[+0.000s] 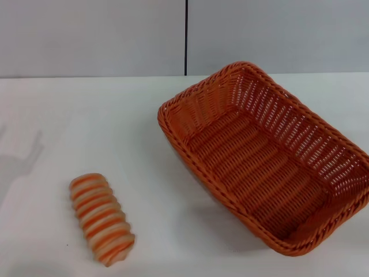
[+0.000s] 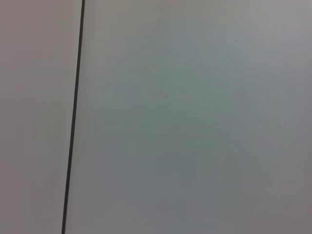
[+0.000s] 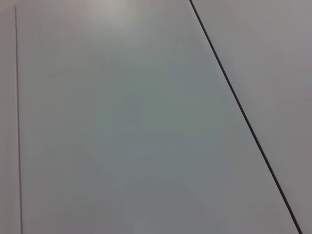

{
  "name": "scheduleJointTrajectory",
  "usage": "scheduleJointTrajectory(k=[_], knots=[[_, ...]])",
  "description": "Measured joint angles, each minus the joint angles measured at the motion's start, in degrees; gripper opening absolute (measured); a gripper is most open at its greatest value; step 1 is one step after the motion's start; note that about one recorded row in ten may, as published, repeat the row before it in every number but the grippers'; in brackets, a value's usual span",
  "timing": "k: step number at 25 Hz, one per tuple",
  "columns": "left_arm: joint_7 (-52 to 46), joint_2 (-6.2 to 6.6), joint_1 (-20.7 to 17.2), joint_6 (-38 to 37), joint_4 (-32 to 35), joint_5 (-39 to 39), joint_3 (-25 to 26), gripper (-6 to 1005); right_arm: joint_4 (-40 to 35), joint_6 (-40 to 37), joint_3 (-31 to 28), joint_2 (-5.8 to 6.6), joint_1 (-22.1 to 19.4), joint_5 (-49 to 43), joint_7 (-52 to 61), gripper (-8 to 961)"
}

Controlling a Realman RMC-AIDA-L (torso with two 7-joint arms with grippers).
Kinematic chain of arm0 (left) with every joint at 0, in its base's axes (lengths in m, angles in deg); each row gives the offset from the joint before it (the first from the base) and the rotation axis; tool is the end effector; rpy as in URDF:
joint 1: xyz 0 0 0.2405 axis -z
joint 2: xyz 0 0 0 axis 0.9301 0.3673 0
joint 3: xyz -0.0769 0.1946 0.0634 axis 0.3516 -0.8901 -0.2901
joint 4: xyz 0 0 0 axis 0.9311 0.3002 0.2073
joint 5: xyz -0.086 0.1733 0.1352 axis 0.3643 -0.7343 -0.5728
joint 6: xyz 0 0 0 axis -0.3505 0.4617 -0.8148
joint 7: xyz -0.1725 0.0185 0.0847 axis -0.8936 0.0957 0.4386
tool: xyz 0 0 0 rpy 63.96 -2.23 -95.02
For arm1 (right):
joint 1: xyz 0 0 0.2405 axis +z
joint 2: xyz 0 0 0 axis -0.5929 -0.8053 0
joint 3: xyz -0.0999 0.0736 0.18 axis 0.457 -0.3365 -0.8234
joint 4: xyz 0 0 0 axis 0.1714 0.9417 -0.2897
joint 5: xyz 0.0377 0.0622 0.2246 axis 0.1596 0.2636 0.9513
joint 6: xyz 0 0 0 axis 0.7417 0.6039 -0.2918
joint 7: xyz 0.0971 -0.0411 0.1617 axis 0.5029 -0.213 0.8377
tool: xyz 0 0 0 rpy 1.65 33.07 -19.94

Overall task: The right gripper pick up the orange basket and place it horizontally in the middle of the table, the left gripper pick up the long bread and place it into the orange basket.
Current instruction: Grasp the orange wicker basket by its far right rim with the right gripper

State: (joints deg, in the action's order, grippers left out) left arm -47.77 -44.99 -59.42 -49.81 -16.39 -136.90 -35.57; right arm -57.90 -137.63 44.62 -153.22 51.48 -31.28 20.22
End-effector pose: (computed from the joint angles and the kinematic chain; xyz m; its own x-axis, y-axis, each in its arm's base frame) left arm -0.3374 0.2494 0.0463 0.6404 -0.2672 0.7200 0.6981 -0.1882 -0.6908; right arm 0.3041 0.2922 0.1329 0.3313 0.3722 -0.8670 -0.7868 -0.3981 -0.4716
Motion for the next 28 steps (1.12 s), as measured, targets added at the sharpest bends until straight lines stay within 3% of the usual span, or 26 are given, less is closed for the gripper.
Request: scheduleJointTrajectory(k=[4, 9, 16, 17, 21, 22, 24, 25, 28], knots=[[0.0, 0.04, 0.4, 0.1, 0.2, 0.0, 0.1, 800, -2.5, 0.2, 0.2, -0.07, -1.0, -0.2, 3.2, 804], [0.0, -0.03, 0.9, -0.1, 0.3, 0.0, 0.2, 800, -10.8, 1.8, 0.3, -0.05, -1.8, -3.9, 14.9, 804], [0.0, 0.02, 1.8, 0.2, 0.6, -0.2, 0.0, 799, -26.7, 4.3, 0.3, -0.19, -0.6, -17.5, 38.1, 803], [0.0, 0.02, 1.9, 0.4, 0.7, -0.2, -0.1, 799, -31.7, 4.3, 0.3, -0.15, -0.5, -21.2, 44.9, 803], [0.0, 0.02, 1.9, 0.4, 0.8, -0.3, -0.2, 799, -39.0, 4.2, 0.2, 0.11, 0.2, -28.3, 53.7, 803], [-0.1, 0.01, 1.9, 0.4, 0.8, -0.3, -0.1, 799, -43.0, 4.3, 0.2, 0.80, 1.5, -34.7, 59.7, 803], [0.0, 0.00, 2.0, 0.2, 0.8, -0.3, -0.2, 799, -44.6, 3.9, 0.2, 1.41, 2.5, -38.4, 62.5, 803], [-0.1, -0.03, 2.1, -0.1, 0.8, -0.3, -0.2, 799, -47.1, 2.7, 0.9, 2.67, 4.9, -45.4, 67.0, 803], [0.0, -0.03, 2.2, -0.3, 0.8, -0.3, -0.2, 799, -49.1, 1.9, 2.7, 3.76, 7.3, -52.2, 70.4, 803]])
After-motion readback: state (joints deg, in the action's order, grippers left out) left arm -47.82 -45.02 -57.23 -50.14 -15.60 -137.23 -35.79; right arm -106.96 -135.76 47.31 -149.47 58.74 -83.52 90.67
